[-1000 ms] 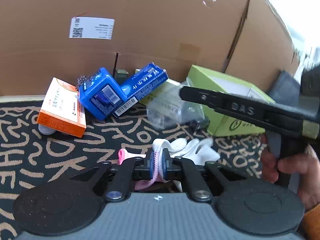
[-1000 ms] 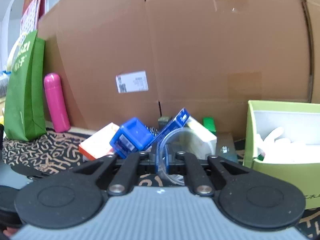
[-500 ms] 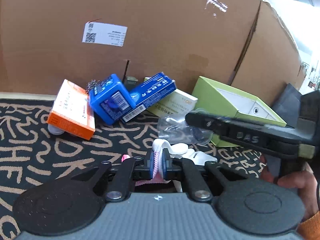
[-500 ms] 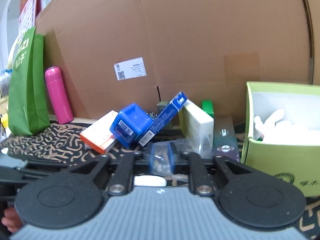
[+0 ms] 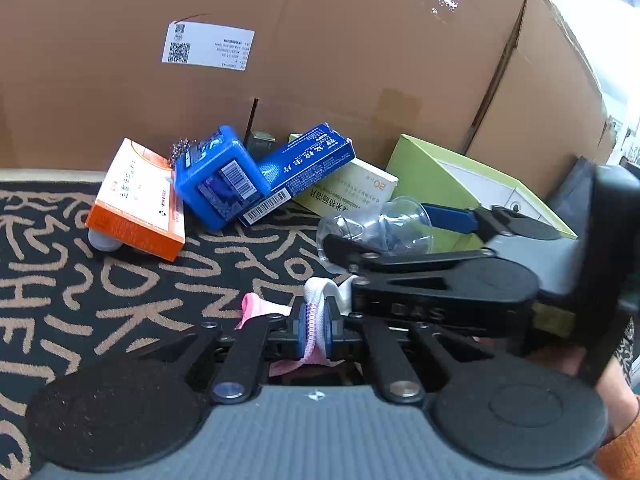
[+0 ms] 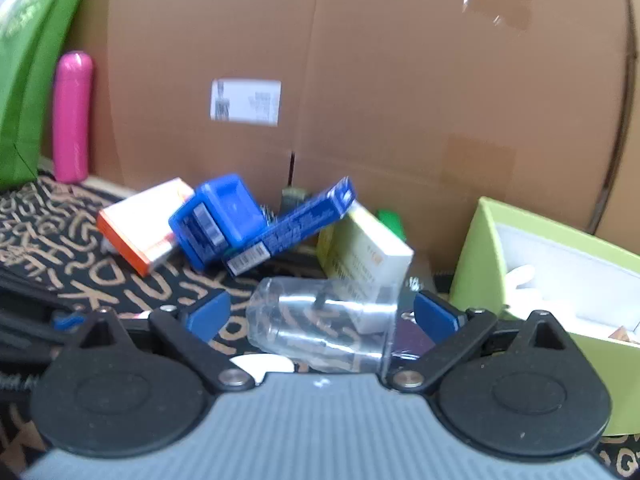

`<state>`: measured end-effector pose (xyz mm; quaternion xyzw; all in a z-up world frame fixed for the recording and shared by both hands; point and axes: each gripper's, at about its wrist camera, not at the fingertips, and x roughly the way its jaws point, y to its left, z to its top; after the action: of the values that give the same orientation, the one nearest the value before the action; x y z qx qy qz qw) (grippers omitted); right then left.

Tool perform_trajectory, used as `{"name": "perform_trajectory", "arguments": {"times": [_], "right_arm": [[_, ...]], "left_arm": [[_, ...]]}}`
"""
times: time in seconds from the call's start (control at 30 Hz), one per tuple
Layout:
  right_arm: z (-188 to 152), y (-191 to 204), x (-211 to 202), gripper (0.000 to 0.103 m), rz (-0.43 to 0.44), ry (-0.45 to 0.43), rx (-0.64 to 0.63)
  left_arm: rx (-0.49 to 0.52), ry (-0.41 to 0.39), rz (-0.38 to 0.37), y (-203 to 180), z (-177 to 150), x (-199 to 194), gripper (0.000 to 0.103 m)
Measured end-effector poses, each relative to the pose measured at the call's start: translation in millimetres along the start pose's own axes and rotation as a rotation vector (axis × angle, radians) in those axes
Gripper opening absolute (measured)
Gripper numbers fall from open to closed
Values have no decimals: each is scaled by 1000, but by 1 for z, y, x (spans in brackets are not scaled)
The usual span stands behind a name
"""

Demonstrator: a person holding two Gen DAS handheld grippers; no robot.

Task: Organize objects
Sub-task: 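Carry the glove and clear cup over the shoe box and open both tools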

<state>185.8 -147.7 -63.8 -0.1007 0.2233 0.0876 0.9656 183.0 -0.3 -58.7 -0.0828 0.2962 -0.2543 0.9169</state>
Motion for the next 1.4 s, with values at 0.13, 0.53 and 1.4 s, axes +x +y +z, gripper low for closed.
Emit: {"name": "perform_trajectory", "arguments": {"times": [0.13, 0.53, 1.4], "right_arm": [[-2, 2, 3, 77, 24, 12, -7], [8, -9, -45, 76, 30, -192, 47], [-8, -215, -89, 77, -423, -300, 260]], "left_arm": [[-6, -4, 0, 1, 1, 0, 7], [-71, -82, 28, 6, 11, -18, 7], [115, -125, -29, -181, 160, 62, 7]]}}
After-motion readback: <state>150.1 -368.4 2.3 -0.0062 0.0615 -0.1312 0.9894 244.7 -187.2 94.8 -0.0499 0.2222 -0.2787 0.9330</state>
